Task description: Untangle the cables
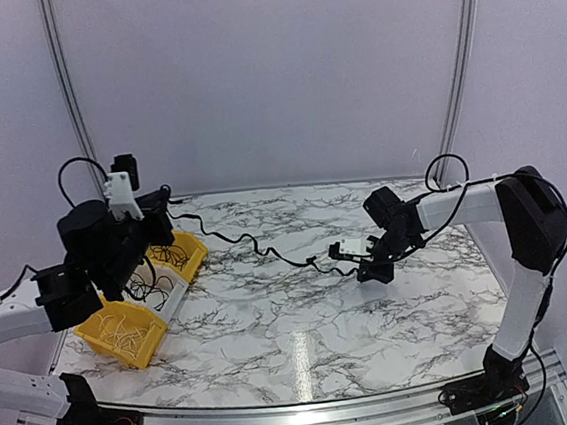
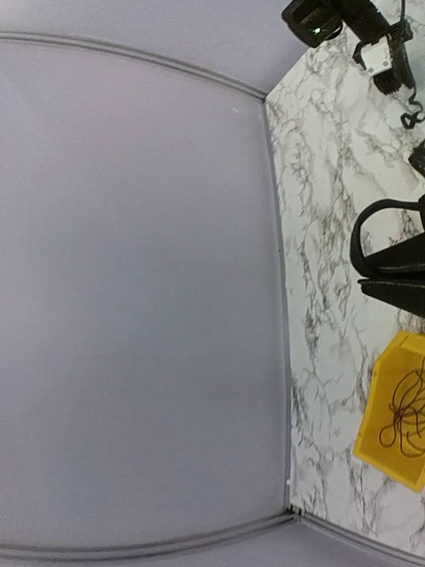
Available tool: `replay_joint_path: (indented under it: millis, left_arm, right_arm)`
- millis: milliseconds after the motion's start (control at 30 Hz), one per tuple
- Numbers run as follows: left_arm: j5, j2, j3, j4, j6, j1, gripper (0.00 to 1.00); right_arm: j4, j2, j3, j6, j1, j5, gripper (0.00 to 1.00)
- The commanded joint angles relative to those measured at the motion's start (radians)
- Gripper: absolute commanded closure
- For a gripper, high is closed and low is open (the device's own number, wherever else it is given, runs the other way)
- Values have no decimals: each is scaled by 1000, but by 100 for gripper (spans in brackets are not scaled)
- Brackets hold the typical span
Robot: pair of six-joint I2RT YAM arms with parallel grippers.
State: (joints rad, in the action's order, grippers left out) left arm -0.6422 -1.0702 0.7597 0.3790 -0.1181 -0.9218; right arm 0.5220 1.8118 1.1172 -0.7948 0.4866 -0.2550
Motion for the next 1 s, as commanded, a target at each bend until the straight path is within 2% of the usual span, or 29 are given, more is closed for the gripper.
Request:
replay_joint_path:
  millis: [0, 233, 400, 567, 733, 833, 867, 967]
  left_arm:
    - [-211, 200, 5, -191, 78, 41, 100]
    - [-395, 449, 62, -368, 206, 60, 100]
    - [-487, 538, 115, -452, 292, 59, 100]
    - [-543, 602, 137, -462, 328, 59, 100]
    - [-498, 586, 129, -479, 279, 60, 100]
    - [-408, 514, 130, -510, 194, 60, 100]
    - [-375, 478, 132, -511, 172, 60, 100]
    - [-311, 359, 156, -512, 135, 60, 100]
  right_arm:
    - [46, 5, -5, 35, -98, 94, 100]
    - [41, 66, 6, 76, -228, 197, 100]
    - [40, 95, 17, 101, -280, 204, 100]
    - [41, 121, 36, 129, -307, 215, 100]
    - [72, 66, 54, 133, -283, 105, 100]
    - [87, -7, 53, 108, -156, 81, 100]
    - [85, -29, 52, 104, -106, 80, 94]
    - [116, -61, 90, 99, 26, 38, 57]
